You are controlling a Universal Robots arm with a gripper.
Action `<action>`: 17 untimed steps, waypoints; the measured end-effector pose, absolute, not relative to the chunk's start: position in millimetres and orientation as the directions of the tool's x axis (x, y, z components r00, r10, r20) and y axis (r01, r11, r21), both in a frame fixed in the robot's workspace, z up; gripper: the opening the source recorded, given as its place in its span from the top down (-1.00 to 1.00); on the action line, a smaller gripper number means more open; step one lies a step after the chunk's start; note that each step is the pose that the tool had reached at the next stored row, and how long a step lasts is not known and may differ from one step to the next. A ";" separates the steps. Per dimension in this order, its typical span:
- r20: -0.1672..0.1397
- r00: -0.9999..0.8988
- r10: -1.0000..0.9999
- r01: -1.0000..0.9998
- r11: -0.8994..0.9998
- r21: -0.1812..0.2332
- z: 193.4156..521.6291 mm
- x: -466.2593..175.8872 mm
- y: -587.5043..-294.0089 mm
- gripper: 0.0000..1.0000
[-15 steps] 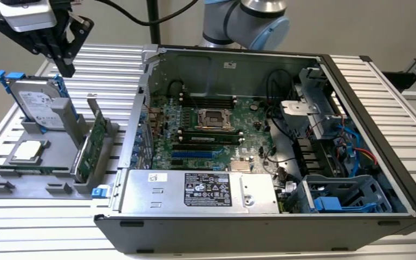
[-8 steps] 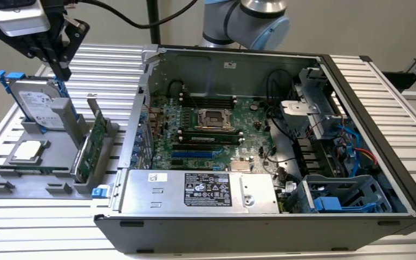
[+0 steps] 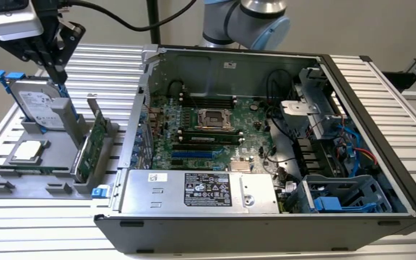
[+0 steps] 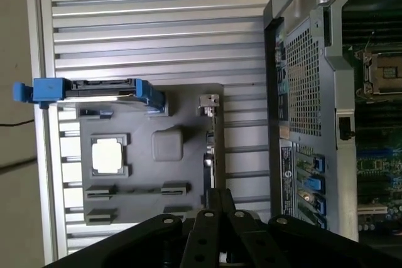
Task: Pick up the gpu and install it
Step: 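Reach for the gpu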
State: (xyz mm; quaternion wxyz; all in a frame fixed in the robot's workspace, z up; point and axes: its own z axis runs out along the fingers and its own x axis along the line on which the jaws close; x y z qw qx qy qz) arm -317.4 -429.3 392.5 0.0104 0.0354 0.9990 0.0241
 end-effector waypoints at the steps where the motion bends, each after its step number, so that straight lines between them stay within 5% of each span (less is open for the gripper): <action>1: -0.019 -0.997 0.071 0.070 0.996 0.049 392.5 -317.8 -430.4 1.00; 17: -0.019 -0.997 0.071 0.070 0.996 0.049 392.5 -324.1 -444.8 1.00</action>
